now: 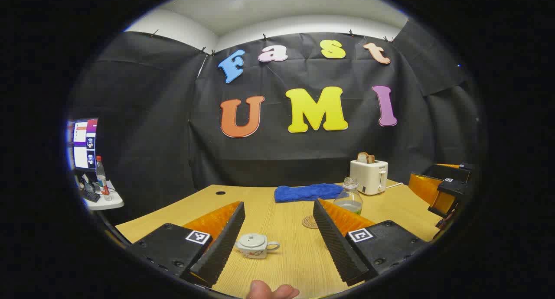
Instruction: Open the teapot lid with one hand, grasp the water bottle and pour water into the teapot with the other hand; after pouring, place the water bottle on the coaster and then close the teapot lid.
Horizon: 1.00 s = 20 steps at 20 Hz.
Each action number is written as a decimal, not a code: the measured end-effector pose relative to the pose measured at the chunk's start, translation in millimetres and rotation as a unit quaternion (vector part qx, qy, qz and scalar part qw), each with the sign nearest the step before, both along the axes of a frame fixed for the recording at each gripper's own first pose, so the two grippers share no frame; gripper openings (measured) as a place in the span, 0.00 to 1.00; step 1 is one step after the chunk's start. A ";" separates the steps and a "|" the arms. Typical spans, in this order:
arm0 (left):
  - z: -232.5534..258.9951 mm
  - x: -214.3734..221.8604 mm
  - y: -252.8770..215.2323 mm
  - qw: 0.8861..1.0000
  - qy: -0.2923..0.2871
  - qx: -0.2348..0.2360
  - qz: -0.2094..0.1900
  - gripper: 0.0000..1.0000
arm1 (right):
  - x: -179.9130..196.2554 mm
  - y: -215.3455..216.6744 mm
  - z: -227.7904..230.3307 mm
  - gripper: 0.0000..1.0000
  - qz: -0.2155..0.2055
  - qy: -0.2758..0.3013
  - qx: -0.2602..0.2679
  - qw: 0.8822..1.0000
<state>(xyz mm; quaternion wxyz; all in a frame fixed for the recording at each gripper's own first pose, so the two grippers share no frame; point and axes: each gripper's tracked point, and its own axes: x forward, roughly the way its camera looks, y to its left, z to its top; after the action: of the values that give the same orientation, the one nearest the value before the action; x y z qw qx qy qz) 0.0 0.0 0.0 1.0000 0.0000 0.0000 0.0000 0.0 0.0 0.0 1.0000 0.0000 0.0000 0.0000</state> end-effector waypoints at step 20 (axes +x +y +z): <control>-18.9 7.3 15.7 1.000 0.024 -0.005 0.012 0.99 | 7.8 10.0 -16.2 0.95 0.019 0.010 -0.007 1.000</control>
<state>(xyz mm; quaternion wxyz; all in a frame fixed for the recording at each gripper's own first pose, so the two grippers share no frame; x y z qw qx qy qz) 7.3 15.7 -18.9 0.9996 -0.0045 0.0240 0.0120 7.8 10.0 -16.2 0.9998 -0.0068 0.0097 0.0188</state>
